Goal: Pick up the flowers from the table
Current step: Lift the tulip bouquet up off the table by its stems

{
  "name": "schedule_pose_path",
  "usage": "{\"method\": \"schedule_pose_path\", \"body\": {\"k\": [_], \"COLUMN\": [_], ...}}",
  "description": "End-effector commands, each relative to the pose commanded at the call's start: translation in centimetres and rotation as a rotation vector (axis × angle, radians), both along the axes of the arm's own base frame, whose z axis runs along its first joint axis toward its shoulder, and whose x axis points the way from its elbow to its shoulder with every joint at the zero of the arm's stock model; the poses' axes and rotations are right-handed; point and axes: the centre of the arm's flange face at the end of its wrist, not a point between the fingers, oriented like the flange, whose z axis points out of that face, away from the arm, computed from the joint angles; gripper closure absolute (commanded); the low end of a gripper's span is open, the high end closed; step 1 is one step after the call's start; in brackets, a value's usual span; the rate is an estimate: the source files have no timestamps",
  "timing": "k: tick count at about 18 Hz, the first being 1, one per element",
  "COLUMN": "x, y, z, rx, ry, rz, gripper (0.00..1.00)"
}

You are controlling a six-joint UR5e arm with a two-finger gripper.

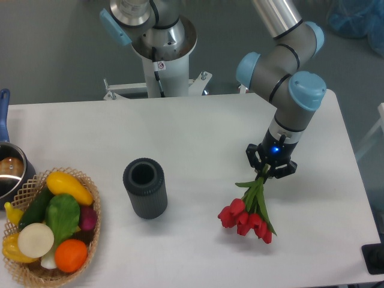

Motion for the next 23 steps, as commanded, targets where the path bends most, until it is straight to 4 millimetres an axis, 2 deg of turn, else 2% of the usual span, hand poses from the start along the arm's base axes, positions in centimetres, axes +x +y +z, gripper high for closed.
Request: {"method": "schedule_pose_path", "body": {"k": [8, 17, 23], "x": [-1.1, -2.9, -4.2], "y": [0.9, 2.2, -1.2], "z": [3.3, 10.4, 15.0], "rx": [0.112, 0.378, 0.574], "ry": [0.034, 0.065, 0.064], "rz": [-0.002, 0.006, 0.031], "gripper": [0.79, 0.79, 0.79]}}
